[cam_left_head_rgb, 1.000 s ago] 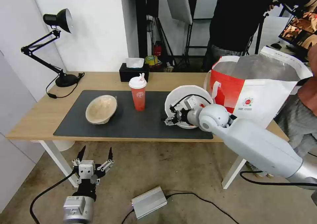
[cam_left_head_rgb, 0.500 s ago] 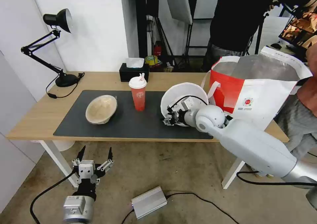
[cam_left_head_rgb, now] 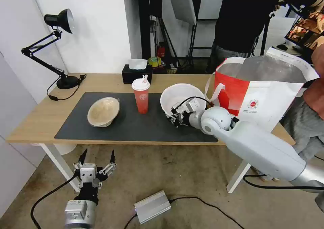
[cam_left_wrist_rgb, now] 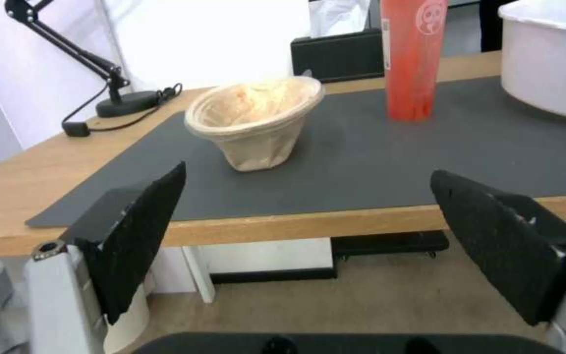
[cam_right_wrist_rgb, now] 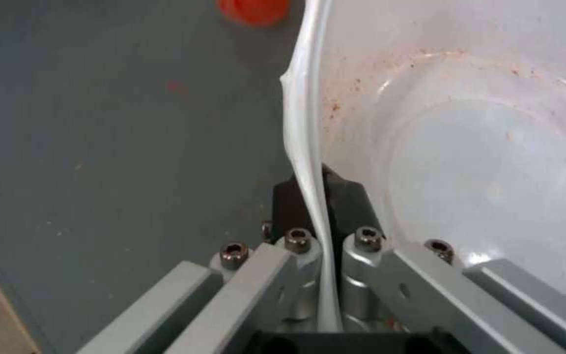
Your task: Pick up the trash from the table and place it into the takeout bag.
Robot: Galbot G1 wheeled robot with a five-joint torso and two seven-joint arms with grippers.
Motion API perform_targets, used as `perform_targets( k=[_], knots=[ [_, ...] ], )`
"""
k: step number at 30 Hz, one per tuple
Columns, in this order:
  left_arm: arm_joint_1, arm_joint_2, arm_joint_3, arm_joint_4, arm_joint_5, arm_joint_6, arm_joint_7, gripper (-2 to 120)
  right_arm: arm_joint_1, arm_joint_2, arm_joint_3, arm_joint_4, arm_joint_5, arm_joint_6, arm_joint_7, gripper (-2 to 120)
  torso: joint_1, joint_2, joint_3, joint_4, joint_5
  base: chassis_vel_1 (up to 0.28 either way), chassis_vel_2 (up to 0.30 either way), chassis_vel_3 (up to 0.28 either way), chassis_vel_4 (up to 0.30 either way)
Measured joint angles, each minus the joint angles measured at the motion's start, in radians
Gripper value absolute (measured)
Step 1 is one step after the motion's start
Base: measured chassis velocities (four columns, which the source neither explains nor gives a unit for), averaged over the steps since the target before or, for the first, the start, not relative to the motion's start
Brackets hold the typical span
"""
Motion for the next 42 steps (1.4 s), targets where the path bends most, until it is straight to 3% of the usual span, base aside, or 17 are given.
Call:
perform_targets(
  k=[19,42],
  knots=[
    [0.007,0.000,0.003,-0.007,0.000,-0.001,0.000,100,-0.015,-0.054,0.002,0.090,0.023,-0.001,0.021,0,0.000,0.000,0.000,-0.0001,0.0001,0.000,0.000,0.000,0.000],
    [0.012,0.000,0.003,-0.018,0.002,-0.002,0.000,100,0.056,-0.165,-0.043,0.340,0.086,-0.001,0.022,0,0.000,0.000,0.000,-0.0001,0.0000,0.000,0.000,0.000,0.000]
  ],
)
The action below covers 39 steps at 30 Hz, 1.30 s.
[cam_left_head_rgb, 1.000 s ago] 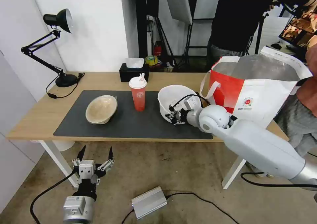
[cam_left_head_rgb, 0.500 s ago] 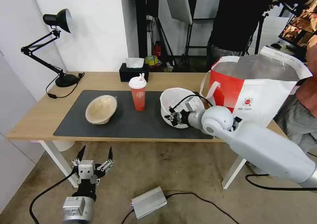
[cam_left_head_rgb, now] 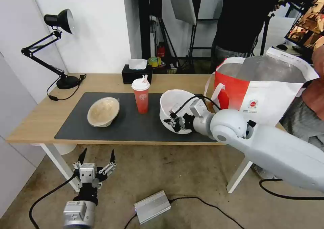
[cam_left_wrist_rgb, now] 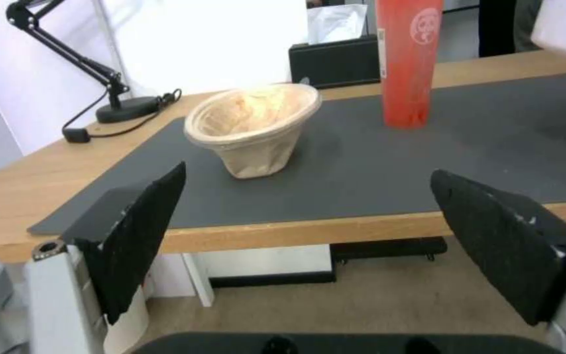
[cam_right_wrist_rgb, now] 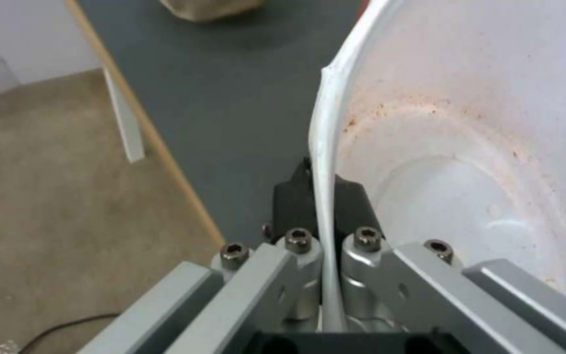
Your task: Pick up the trash from the table and place it into the takeout bag.
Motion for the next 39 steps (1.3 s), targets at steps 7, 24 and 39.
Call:
perform_targets(
  k=[7,24,39],
  knots=[
    [0.000,0.000,0.000,0.000,0.001,0.000,0.000,100,0.021,-0.012,-0.013,0.059,0.015,0.000,0.007,0,0.000,0.000,0.000,0.0000,0.0000,0.000,0.000,0.000,0.000],
    [-0.004,0.000,0.000,0.004,0.001,0.000,0.000,100,0.160,-0.035,-0.041,0.159,0.072,0.000,0.007,0,0.000,0.000,0.000,-0.0001,0.0001,0.000,0.000,0.000,0.000],
    [0.003,0.000,-0.003,-0.006,0.001,-0.002,0.000,100,0.370,-0.059,-0.051,0.120,0.145,0.001,-0.014,0,0.000,0.000,0.000,0.0000,0.0000,0.000,0.000,0.000,0.000]
  ],
)
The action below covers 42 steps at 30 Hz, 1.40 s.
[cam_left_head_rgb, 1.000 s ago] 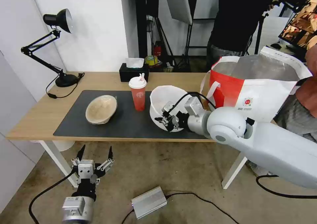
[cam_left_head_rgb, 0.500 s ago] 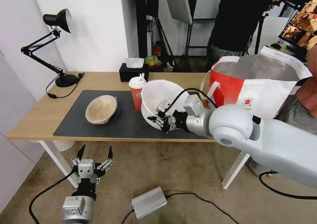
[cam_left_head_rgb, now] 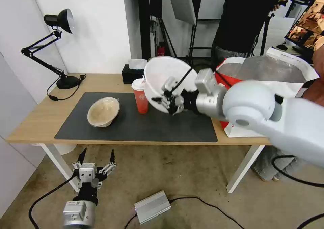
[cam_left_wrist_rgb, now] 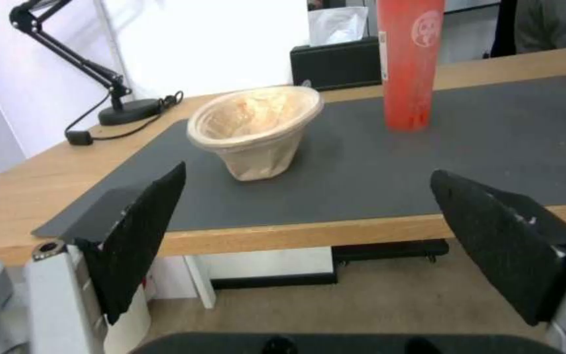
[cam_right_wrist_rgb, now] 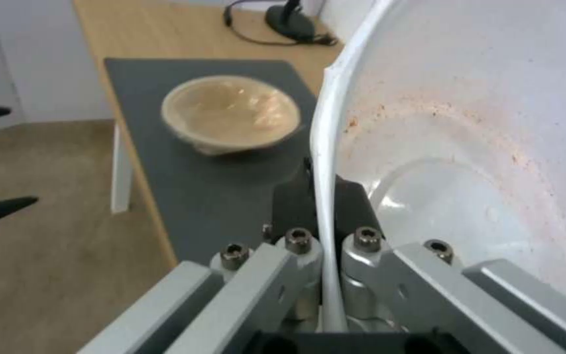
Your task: Pick up the trash from the table and place it into the takeout bag.
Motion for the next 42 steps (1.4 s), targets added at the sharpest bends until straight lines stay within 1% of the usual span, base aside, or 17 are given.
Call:
perform_targets(
  k=[9,13,25,42],
  knots=[
    [0.007,0.001,0.000,-0.016,0.000,-0.002,0.001,100,0.103,-0.024,0.010,-0.065,0.006,0.000,-0.038,0,0.000,0.000,0.000,0.0000,0.0000,0.000,0.000,0.000,0.000],
    [0.009,0.001,-0.001,-0.017,0.000,-0.005,0.001,100,0.120,-0.043,0.020,-0.092,-0.013,0.000,-0.059,0,0.000,0.000,0.000,0.0000,0.0001,0.000,0.000,0.000,0.000],
    [0.012,0.001,-0.002,-0.021,0.001,-0.018,0.002,100,0.119,-0.091,0.069,-0.178,-0.101,0.000,-0.120,0,0.000,0.000,0.000,0.0000,0.0001,0.000,0.000,0.000,0.000],
    [0.015,0.002,0.000,-0.023,0.001,-0.020,0.002,100,0.056,-0.195,0.142,-0.269,-0.225,0.001,-0.215,0,0.000,0.000,0.000,-0.0001,0.0001,0.000,0.000,0.000,0.000]
  ],
)
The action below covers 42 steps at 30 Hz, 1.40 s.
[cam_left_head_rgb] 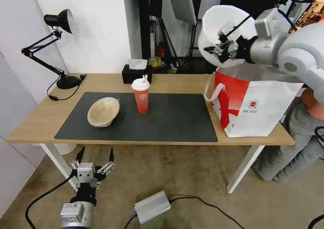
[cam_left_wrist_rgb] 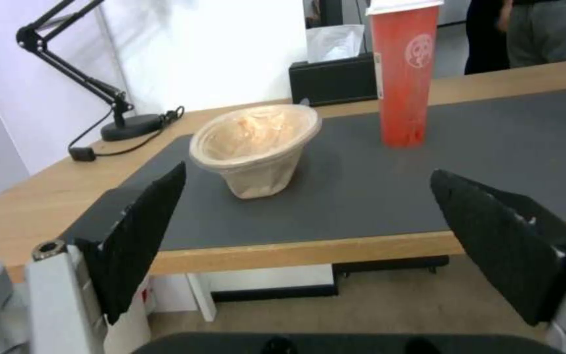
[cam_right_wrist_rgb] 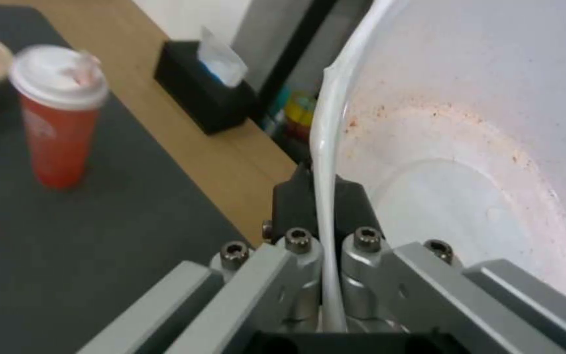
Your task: Pick up the trash from the table and place it into the takeout bag.
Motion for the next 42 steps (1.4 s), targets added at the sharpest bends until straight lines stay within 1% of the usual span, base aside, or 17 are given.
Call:
perform_targets(
  k=[11,15,24,42],
  knots=[
    [0.000,0.001,0.004,-0.001,0.000,-0.001,0.001,100,-0.139,-0.056,0.108,-0.028,-0.069,0.001,-0.027,0,0.000,0.000,0.000,0.0002,-0.0001,0.000,0.000,0.000,0.000],
    [-0.001,0.002,0.006,-0.001,0.000,-0.001,0.001,100,-0.210,-0.079,0.167,-0.027,-0.099,0.002,-0.042,0,0.000,0.000,0.000,0.0000,0.0000,0.000,0.000,0.000,0.000],
    [-0.003,0.006,0.007,0.004,-0.001,-0.001,0.001,100,-0.299,-0.105,0.213,-0.026,-0.135,0.006,-0.047,0,0.000,0.000,0.000,0.0001,-0.0001,0.000,0.000,0.000,0.000],
    [-0.011,0.005,0.012,0.016,-0.003,-0.003,0.001,100,-0.336,-0.135,0.216,-0.032,-0.154,0.023,-0.049,0,0.000,0.000,0.000,0.0001,-0.0001,0.000,0.000,0.000,0.000]
  ],
)
